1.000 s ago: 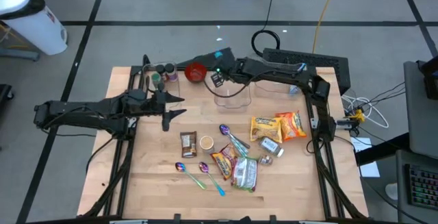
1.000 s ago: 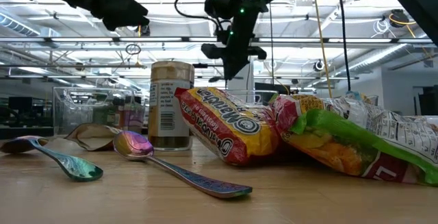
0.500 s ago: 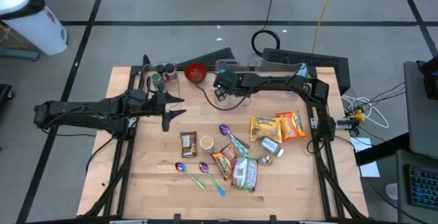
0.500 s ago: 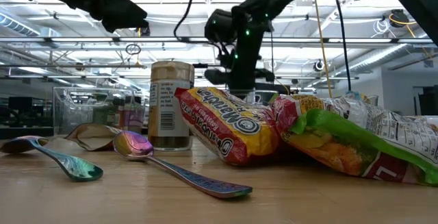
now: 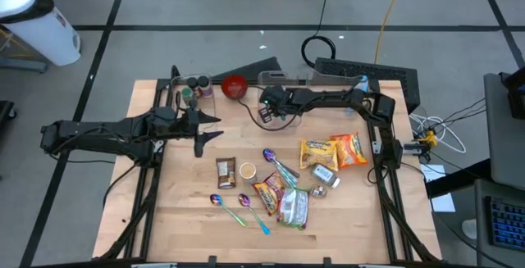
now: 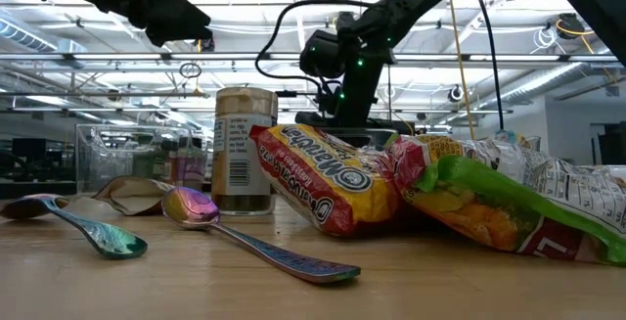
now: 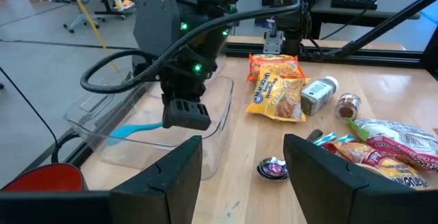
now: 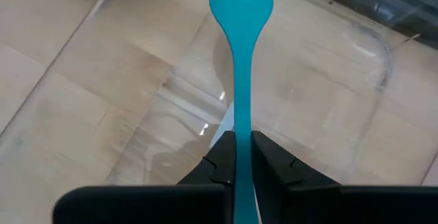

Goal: Pick & Place Food Item
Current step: Put the blue baby spoon into the middle transparent bin

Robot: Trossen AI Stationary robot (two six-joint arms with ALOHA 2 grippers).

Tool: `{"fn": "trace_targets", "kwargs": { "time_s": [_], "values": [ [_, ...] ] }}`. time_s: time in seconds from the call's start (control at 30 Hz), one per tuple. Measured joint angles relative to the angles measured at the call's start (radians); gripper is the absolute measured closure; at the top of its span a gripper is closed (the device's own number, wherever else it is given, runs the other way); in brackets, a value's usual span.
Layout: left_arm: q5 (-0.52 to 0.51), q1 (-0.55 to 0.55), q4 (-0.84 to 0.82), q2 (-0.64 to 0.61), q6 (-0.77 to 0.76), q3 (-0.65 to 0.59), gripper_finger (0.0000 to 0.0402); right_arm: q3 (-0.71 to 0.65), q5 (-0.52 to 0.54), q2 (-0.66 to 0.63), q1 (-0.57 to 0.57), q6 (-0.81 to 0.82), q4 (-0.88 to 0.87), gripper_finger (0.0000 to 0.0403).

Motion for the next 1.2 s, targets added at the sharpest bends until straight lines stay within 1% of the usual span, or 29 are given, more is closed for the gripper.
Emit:
{"fn": "trace_targets", "kwargs": {
  "time_s": [0.37, 0.97, 1.1, 1.2],
  "values": [
    [0.000, 0.000, 0.001, 0.000, 0.000, 0.000, 0.0188, 0.000, -0.125, 0.000, -0.061, 0.011, 0.041, 0.0390],
    [0.000, 0.000, 0.001, 0.000, 0.003, 0.000, 0.0188, 0.000, -0.149, 0.000, -0.076, 0.006, 0.041, 0.0390],
    [0.000, 0.000, 0.001, 0.000, 0.003, 0.000, 0.0188, 0.000, -0.149, 0.000, -0.076, 0.004, 0.039, 0.0379],
    [0.000, 0.000, 0.001, 0.000, 0.000, 0.000, 0.0188, 0.000, -0.148, 0.000, -0.076, 0.003, 0.035, 0.0380]
  ]
}}
